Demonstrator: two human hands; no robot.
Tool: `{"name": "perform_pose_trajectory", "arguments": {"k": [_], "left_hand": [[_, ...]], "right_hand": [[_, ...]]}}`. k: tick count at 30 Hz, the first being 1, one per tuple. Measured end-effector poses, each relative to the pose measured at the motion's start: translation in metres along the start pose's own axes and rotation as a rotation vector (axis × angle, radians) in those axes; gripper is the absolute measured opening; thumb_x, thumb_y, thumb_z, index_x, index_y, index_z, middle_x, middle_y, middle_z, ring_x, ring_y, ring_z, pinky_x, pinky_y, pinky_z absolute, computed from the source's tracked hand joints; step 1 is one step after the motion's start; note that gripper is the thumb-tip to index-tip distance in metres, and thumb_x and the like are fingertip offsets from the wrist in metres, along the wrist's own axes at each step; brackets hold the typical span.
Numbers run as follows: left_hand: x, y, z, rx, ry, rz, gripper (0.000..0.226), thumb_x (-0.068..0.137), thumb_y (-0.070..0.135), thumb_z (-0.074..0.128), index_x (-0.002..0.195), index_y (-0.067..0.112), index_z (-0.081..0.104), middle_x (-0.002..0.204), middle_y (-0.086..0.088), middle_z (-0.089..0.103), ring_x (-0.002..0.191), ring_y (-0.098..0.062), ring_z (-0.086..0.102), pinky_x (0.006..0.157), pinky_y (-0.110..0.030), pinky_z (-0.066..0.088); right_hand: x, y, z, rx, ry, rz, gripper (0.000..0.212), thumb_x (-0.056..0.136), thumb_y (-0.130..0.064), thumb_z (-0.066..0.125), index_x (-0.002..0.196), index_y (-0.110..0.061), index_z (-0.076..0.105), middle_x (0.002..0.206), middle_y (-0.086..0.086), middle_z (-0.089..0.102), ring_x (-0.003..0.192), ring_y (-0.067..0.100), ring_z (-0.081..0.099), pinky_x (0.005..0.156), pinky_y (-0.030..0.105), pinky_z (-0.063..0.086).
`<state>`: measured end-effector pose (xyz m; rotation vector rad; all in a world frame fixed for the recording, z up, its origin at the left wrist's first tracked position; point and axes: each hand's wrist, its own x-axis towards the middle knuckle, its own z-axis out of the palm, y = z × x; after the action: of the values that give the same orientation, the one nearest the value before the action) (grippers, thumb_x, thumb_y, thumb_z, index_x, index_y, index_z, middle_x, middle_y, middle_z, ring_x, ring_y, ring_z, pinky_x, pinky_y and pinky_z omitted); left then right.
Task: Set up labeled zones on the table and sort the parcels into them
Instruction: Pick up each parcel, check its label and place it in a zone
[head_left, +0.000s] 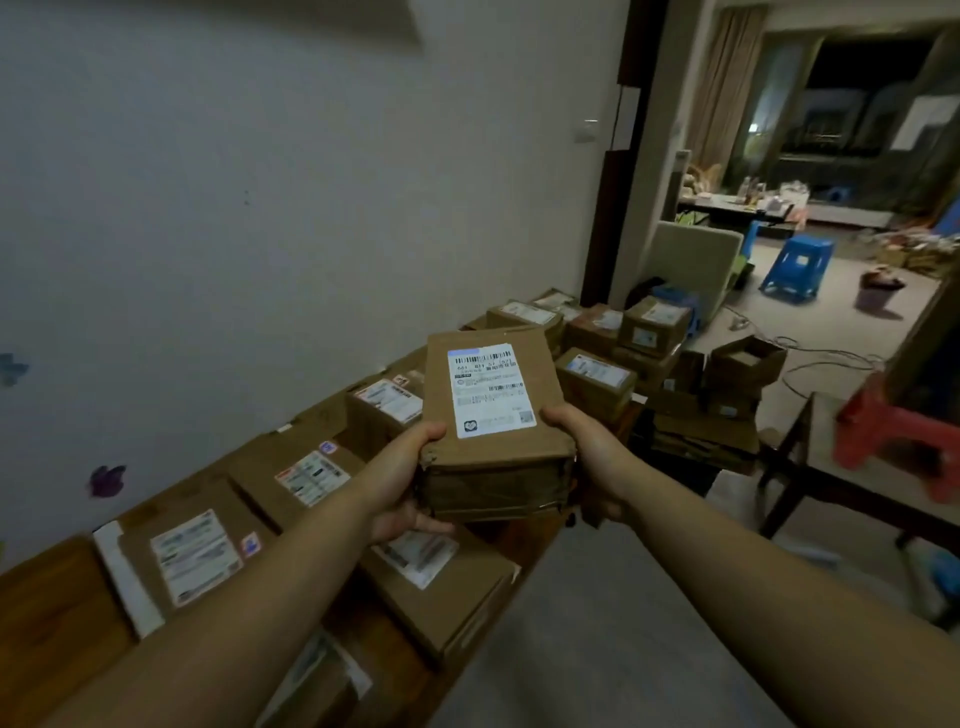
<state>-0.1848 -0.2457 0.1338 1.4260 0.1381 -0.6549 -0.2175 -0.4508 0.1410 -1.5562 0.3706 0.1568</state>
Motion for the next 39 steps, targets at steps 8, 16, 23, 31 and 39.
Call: {"name": "perform_pose_trajectory", "arguments": {"k": [8, 16, 23, 31, 39], "left_hand": [[0.095, 0.028, 0.015, 0.026, -0.036, -0.128, 0.056, 0.072, 0.045, 0.060, 0.122, 0.024, 0.050, 0.122, -0.021, 0.058, 0.111, -0.042, 0.056, 0.092, -0.065, 0.043], [0.159, -0.004, 0.068, -0.202, 0.615, 0.159, 0.071, 0.075, 0.048, 0.071, 0.134, 0.028, 0.038, 0.126, -0.009, 0.056, 0.110, -0.030, 0.058, 0.094, -0.048, 0.049], [0.164, -0.030, 0.082, -0.124, 0.900, 0.148, 0.058, 0.084, 0.024, 0.069, 0.134, 0.018, 0.040, 0.126, -0.010, 0.057, 0.105, -0.025, 0.062, 0.090, -0.045, 0.053], [0.177, -0.032, 0.087, 0.133, 0.759, 0.152, 0.082, 0.087, 0.016, 0.065, 0.150, 0.033, 0.014, 0.144, -0.001, 0.043, 0.129, -0.023, 0.045, 0.105, -0.046, 0.042], [0.184, -0.028, 0.085, 0.371, 0.735, 0.147, 0.062, 0.092, 0.021, 0.058, 0.146, 0.027, 0.027, 0.149, 0.003, 0.035, 0.136, -0.021, 0.035, 0.111, -0.041, 0.034]], "right_hand": [[0.120, -0.022, -0.081, 0.095, 0.126, -0.061, 0.072, 0.084, -0.057, 0.056, 0.146, -0.030, 0.030, 0.140, 0.010, 0.046, 0.118, 0.034, 0.051, 0.094, 0.051, 0.046], [0.210, -0.006, -0.098, -0.022, -0.006, -0.004, 0.055, 0.092, -0.042, 0.051, 0.143, -0.028, 0.035, 0.128, 0.003, 0.048, 0.106, 0.023, 0.050, 0.088, 0.042, 0.043], [0.235, 0.035, -0.089, -0.277, -0.179, -0.058, 0.054, 0.091, -0.042, 0.053, 0.141, -0.033, 0.033, 0.131, 0.001, 0.052, 0.121, 0.026, 0.050, 0.104, 0.052, 0.042], [0.255, 0.048, -0.094, -0.495, -0.250, -0.207, 0.065, 0.093, -0.050, 0.051, 0.148, -0.035, 0.019, 0.141, 0.000, 0.047, 0.129, 0.026, 0.047, 0.106, 0.056, 0.040], [0.263, 0.040, -0.092, -0.704, -0.276, -0.496, 0.041, 0.099, -0.038, 0.045, 0.138, -0.025, 0.044, 0.140, 0.001, 0.044, 0.127, 0.017, 0.044, 0.100, 0.037, 0.043]]}}
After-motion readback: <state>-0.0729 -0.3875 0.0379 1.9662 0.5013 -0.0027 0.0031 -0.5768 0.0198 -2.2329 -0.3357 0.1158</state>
